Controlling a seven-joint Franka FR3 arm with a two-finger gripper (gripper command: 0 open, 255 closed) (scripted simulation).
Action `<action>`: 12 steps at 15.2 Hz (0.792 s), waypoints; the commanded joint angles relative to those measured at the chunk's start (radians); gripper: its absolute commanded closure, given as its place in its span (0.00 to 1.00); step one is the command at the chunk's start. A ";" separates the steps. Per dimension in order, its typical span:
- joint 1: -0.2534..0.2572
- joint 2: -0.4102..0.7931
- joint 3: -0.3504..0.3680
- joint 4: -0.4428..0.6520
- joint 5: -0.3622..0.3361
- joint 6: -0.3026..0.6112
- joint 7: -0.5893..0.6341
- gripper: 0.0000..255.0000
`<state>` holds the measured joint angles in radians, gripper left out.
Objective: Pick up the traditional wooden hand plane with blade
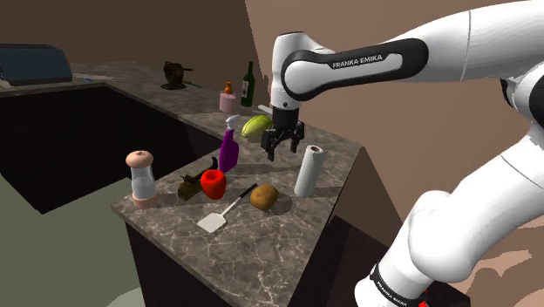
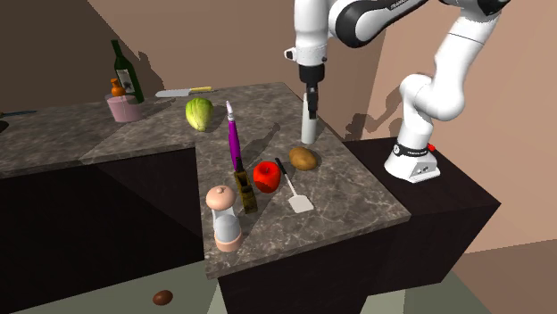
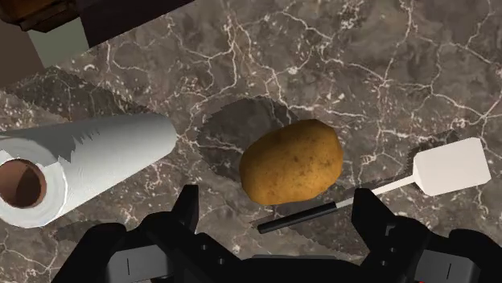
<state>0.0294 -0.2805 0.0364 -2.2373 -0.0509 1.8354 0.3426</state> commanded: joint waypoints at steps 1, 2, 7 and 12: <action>0.002 0.075 0.010 0.048 -0.002 0.036 0.026 0.00; 0.004 0.112 0.013 0.073 -0.004 0.051 0.038 0.00; 0.011 0.297 0.028 0.220 -0.019 0.105 0.097 0.00; 0.023 0.486 0.033 0.403 -0.040 0.127 0.149 0.00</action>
<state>0.0499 0.1640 0.0689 -1.8729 -0.0861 1.9560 0.4813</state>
